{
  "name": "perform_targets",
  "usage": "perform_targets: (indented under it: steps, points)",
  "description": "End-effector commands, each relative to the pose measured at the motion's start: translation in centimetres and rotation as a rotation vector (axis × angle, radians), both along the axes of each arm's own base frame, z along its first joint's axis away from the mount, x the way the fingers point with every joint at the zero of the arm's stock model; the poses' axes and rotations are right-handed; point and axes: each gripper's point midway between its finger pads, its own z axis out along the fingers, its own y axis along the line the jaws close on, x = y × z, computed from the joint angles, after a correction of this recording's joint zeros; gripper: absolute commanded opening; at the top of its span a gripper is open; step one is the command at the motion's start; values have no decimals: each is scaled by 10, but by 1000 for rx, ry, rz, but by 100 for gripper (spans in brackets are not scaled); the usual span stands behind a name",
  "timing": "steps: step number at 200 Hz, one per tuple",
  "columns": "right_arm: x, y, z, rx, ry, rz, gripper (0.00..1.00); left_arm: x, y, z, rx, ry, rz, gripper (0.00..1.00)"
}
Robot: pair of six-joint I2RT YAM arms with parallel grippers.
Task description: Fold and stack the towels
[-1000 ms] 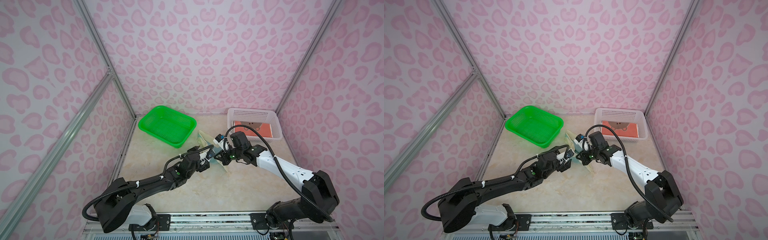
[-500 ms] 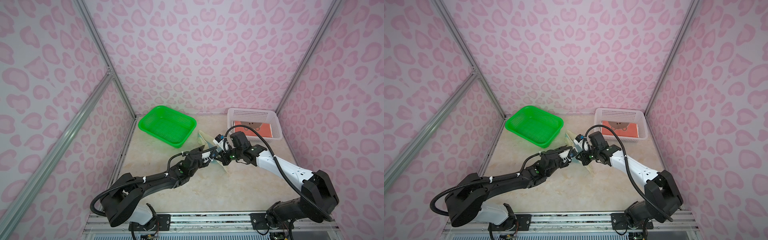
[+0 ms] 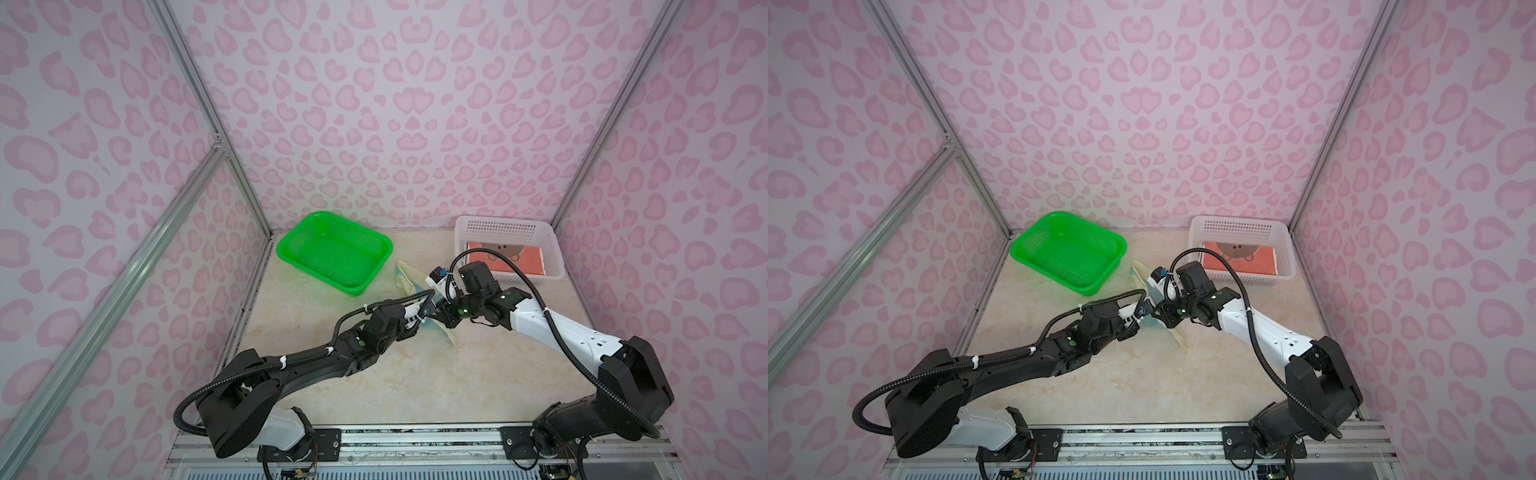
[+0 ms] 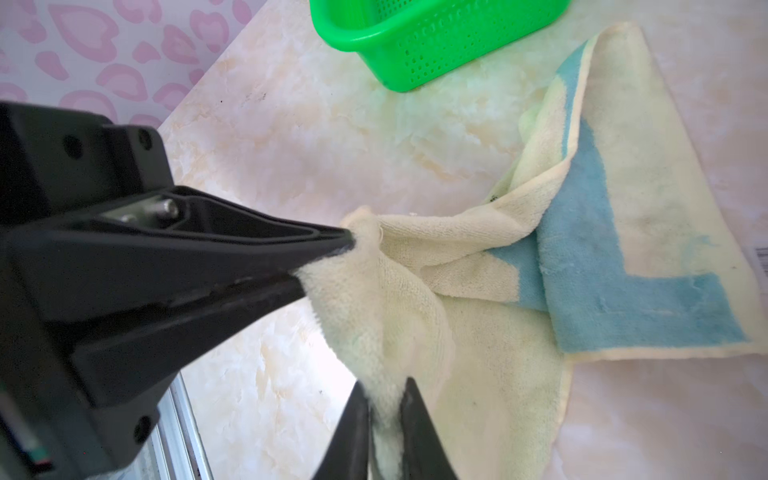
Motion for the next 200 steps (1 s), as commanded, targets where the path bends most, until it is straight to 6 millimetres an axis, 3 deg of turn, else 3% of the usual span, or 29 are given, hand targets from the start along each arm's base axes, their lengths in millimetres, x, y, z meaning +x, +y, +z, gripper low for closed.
perform_targets:
  steps: [1, 13, 25, 56, 96, 143, 200]
  points:
    - [5, -2, -4, -16, -18, -22, 33, 2, 2, 9, -41, 20, 37, 3]
    - [7, -5, -9, -33, -39, -30, 45, 3, 4, 10, -48, 32, 57, 3]
    - [8, -12, -19, -58, -62, -51, 50, 4, 6, 12, -50, 45, 80, 3]
    - [4, -36, -45, -115, -106, -163, 52, 7, 14, 9, -40, 75, 131, 3]
    - [-17, -64, -70, -179, -208, -262, 56, 12, 23, -4, -35, 125, 189, 3]
    - [-39, -68, -90, -275, -361, -285, 59, 15, 21, -13, -34, 161, 199, 3]
    - [-31, -70, -115, -315, -360, -379, 58, 14, 21, -16, -23, 171, 201, 3]
